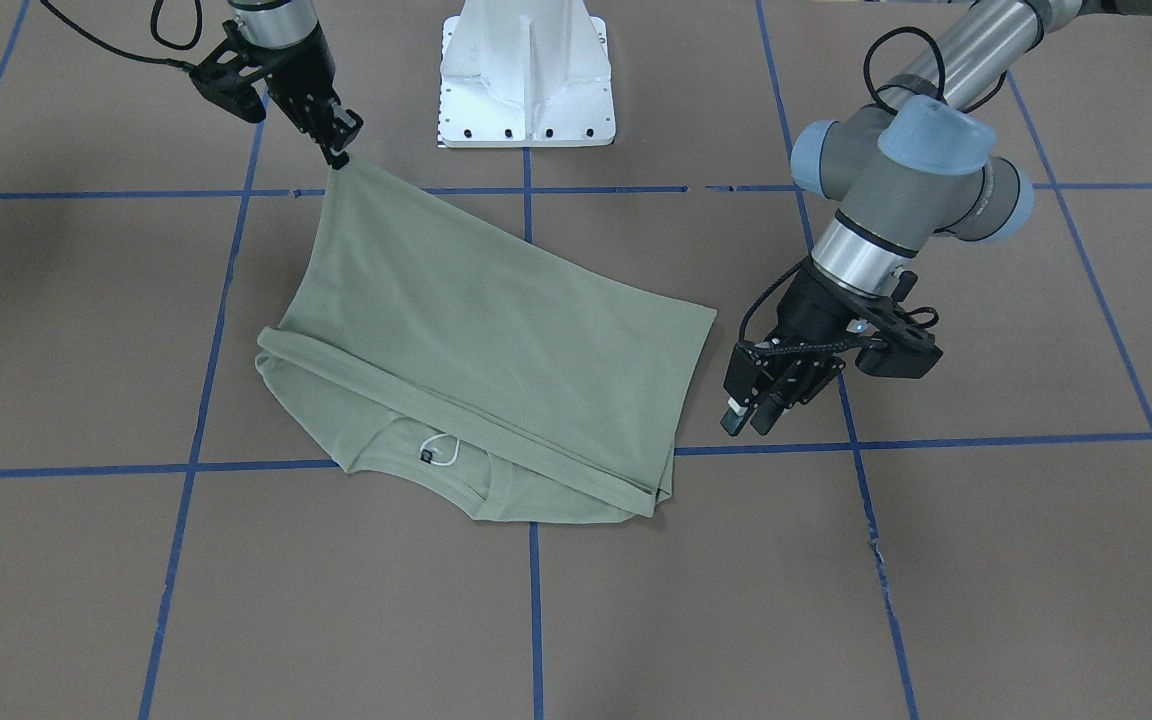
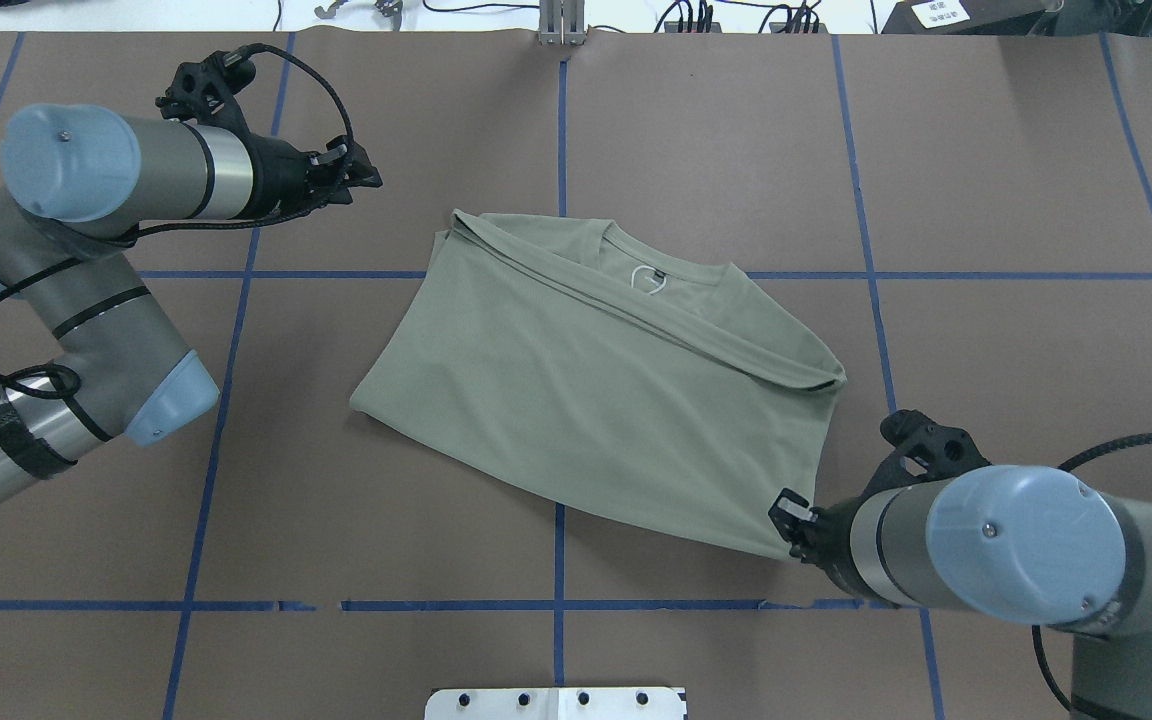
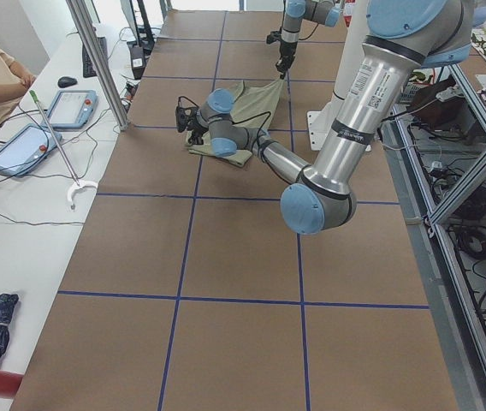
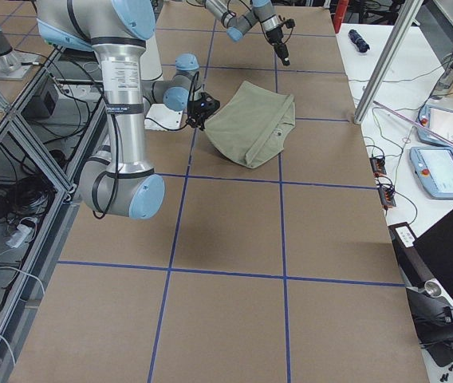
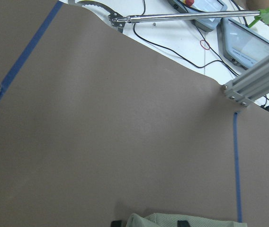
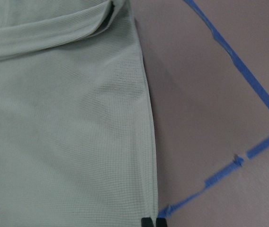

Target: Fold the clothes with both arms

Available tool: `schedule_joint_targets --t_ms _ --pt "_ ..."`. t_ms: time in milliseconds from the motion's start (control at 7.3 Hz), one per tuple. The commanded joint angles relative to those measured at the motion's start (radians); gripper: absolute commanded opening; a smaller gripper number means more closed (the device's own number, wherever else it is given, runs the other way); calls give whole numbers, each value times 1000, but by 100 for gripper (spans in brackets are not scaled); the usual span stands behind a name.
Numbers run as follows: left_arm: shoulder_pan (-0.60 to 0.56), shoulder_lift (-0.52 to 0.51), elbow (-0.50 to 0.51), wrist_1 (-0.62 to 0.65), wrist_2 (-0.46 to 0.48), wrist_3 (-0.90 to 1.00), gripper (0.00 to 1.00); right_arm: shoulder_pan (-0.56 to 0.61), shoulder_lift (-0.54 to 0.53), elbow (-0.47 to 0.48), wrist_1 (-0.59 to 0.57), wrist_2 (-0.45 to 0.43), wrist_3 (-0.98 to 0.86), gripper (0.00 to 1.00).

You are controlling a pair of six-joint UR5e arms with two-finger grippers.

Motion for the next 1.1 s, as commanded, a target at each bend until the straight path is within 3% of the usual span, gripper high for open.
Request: schedule_joint_targets --t_ms 0,274,411,548,959 --pt "2 91 -147 1 -72 -95 50 -133 -11 120 -144 44 5 0" --pt "10 136 -195 2 -93 -105 54 -252 -12 176 -242 44 11 0" --pt "26 136 -209 10 -104 -115 58 -352 -16 170 -244 -11 80 99" --pt "77 153 -248 33 -99 -173 58 -414 -16 165 -247 -146 118 100" --pt "218 167 -273 225 -93 -187 67 -210 7 174 -235 -163 113 100"
